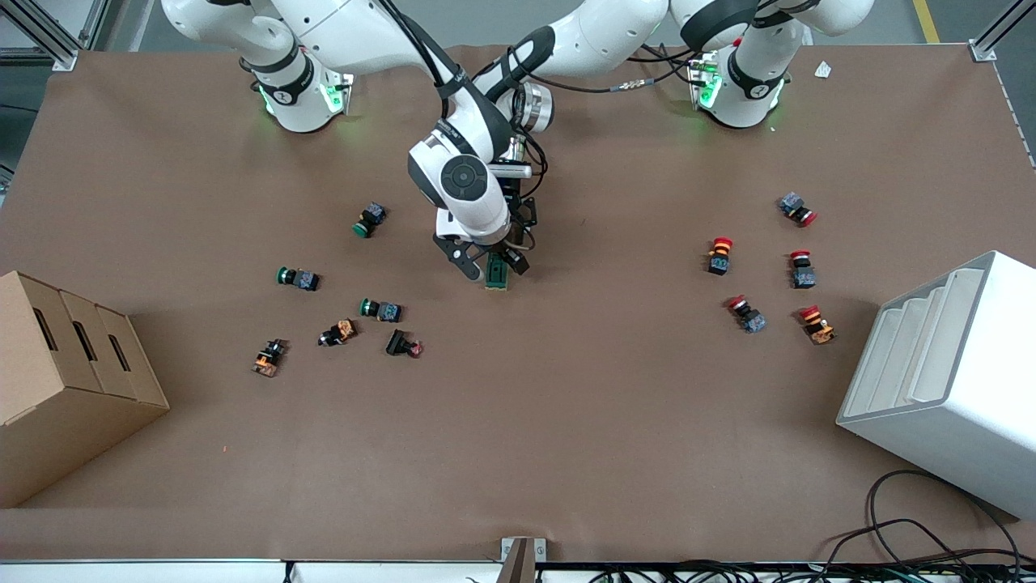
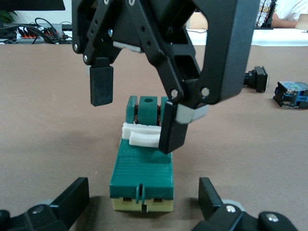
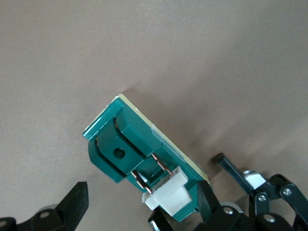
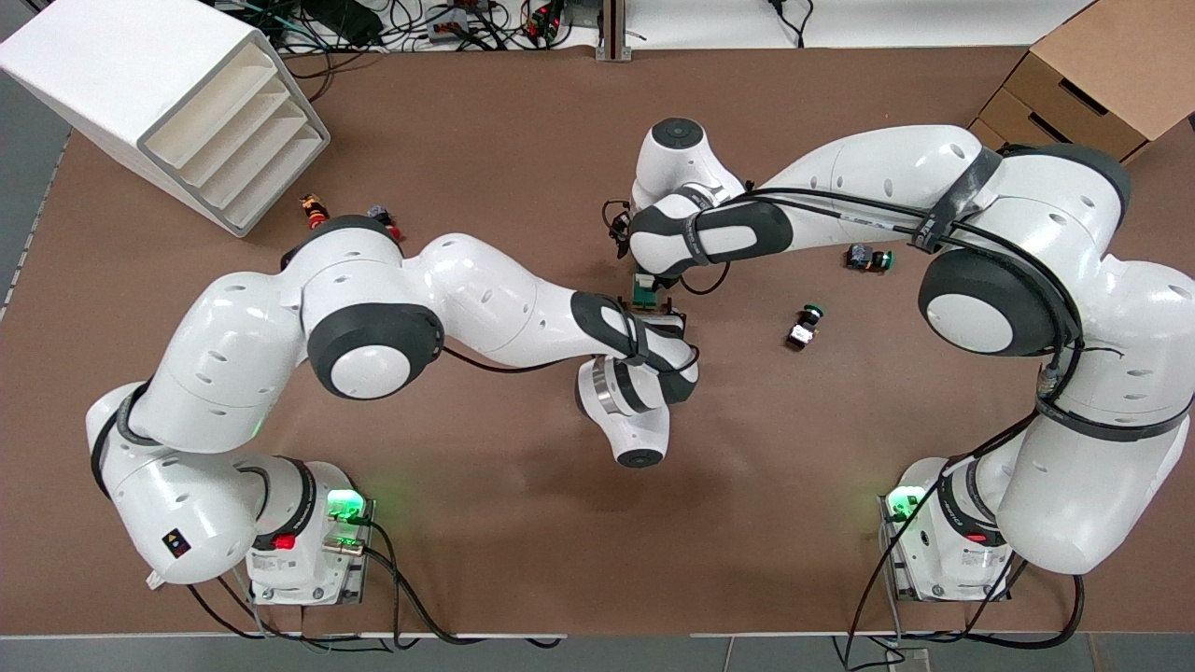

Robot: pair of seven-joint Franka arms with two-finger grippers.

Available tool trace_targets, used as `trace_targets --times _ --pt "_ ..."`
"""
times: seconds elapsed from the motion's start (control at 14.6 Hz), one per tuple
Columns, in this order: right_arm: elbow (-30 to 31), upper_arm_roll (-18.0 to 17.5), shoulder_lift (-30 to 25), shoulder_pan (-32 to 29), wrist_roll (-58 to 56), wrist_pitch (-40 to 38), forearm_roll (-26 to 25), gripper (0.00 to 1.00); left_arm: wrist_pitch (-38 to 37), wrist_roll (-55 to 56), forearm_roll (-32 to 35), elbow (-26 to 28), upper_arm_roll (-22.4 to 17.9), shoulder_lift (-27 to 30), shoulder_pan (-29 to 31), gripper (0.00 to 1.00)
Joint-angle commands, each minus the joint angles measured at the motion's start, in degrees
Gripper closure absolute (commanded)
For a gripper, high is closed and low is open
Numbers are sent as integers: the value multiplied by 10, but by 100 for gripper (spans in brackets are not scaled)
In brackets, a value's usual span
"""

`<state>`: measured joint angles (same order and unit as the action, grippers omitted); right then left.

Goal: Close load switch with both arms
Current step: 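Swing the white handle over into the switch contacts with the right gripper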

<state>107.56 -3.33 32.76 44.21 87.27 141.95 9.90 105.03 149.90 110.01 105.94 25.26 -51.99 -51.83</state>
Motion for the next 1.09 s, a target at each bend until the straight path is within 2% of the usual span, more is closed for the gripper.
trace_targets --times 0.0,0.75,1.03 --pt "-1 5 12 8 7 18 8 0 5 26 7 -13 -6 -27 -3 1" --pt "-45 9 12 -11 18 11 9 0 -7 27 5 -9 -6 -28 -7 1" --pt "-75 9 13 -20 19 -26 9 0 -8 28 5 -9 -6 -28 -8 1"
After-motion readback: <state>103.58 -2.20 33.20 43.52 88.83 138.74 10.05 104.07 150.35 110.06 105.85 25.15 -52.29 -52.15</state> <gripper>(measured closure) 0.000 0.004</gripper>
